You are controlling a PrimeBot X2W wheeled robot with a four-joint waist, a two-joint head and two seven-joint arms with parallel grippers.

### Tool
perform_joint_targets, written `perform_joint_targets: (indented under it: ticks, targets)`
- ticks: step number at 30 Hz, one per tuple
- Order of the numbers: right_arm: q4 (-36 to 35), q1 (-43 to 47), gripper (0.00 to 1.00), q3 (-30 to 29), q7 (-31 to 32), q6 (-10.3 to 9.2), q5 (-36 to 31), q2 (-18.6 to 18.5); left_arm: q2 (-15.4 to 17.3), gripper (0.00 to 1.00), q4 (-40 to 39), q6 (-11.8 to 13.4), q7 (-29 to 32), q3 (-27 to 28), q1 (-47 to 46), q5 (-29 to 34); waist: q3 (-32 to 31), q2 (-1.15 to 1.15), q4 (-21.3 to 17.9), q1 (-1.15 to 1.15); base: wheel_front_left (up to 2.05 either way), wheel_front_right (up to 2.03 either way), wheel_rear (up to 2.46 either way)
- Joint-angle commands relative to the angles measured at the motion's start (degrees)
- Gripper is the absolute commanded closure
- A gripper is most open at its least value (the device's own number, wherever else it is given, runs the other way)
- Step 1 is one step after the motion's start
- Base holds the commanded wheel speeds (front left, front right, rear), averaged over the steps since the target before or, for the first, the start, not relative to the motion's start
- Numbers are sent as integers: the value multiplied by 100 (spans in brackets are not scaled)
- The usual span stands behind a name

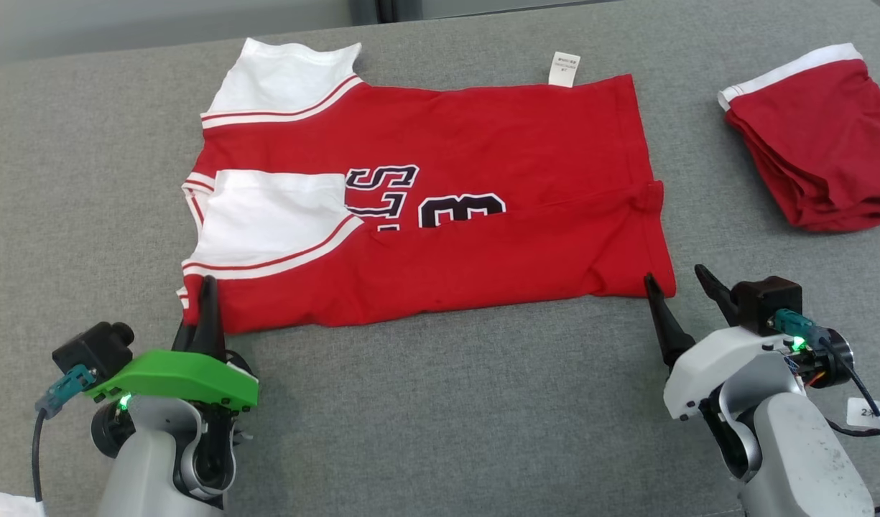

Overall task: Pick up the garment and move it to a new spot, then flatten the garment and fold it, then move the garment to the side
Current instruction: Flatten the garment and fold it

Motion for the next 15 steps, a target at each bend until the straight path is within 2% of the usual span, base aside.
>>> perform_joint_targets:
  ticks: [1,7,8,9,10,11,12,15]
  targets:
    - [112,-108,0,11,39,-7,-66,-17,9,100,-53,-23,-46,-16,-104,18,17,0,40,0,0,0,0]
    - [796,-414,0,53,217,-7,-151,-18,8,100,-280,-61,-166,-172,-133,27,36,0,158,0,0,0,0]
    - [876,-453,15,64,207,-7,-148,-17,18,100,-307,-67,-191,-199,-129,40,33,0,168,0,0,0,0]
    - [969,-487,58,98,193,-7,-114,-16,27,100,-339,-69,-195,-224,-120,40,28,0,178,0,0,0,0]
    - [1031,-510,72,129,172,-7,-73,-14,31,100,-366,-73,-210,-240,-111,33,19,0,185,0,0,0,0]
    - [1084,-540,96,174,146,-7,-18,-15,38,100,-399,-70,-222,-258,-96,27,0,0,190,0,0,0,0]
    - [1119,-566,100,199,108,-7,14,-14,47,100,-428,-74,-241,-269,-77,25,-22,0,191,0,0,0,0]
    - [1155,-642,100,248,-37,-7,94,-16,95,100,-521,-78,-265,-295,14,39,-120,0,183,0,0,0,0]
